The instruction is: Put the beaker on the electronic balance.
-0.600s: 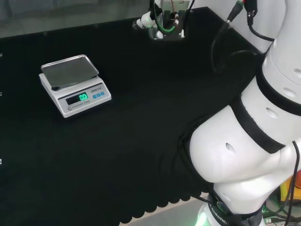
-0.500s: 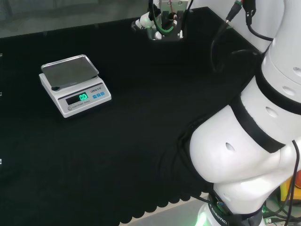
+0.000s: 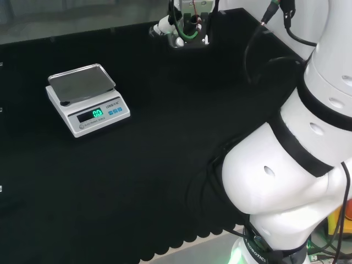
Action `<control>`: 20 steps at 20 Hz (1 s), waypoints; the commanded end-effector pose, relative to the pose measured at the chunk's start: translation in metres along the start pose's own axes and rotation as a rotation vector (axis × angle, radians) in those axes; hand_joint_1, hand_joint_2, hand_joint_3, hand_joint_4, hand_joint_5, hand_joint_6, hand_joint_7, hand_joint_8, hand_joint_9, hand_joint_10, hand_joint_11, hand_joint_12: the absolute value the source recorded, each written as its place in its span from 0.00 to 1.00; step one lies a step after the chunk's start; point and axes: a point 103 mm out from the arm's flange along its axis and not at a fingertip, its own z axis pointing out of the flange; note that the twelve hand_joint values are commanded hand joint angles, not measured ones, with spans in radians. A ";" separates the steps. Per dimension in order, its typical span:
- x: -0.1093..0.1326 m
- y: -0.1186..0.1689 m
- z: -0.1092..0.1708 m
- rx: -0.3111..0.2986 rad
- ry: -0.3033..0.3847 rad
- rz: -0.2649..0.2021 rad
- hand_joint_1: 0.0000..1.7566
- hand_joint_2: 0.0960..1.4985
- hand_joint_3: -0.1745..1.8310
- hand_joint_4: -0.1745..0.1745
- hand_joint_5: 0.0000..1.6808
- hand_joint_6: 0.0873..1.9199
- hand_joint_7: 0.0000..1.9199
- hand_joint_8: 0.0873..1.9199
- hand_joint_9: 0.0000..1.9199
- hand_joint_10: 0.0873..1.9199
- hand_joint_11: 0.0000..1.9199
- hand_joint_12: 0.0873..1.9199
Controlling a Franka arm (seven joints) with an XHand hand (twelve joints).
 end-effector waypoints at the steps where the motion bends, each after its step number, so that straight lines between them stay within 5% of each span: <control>1: 0.032 0.009 0.015 0.015 0.039 -0.063 0.59 0.56 0.39 0.00 0.84 0.35 0.94 0.20 1.00 0.21 0.87 0.34; 9: 0.086 0.030 0.040 0.022 0.160 -0.115 0.59 0.56 0.39 0.00 0.84 0.35 0.94 0.20 1.00 0.21 0.87 0.34; 20: 0.137 0.066 0.073 0.070 0.189 -0.145 0.59 0.56 0.38 0.00 0.84 0.35 0.94 0.19 1.00 0.22 0.86 0.34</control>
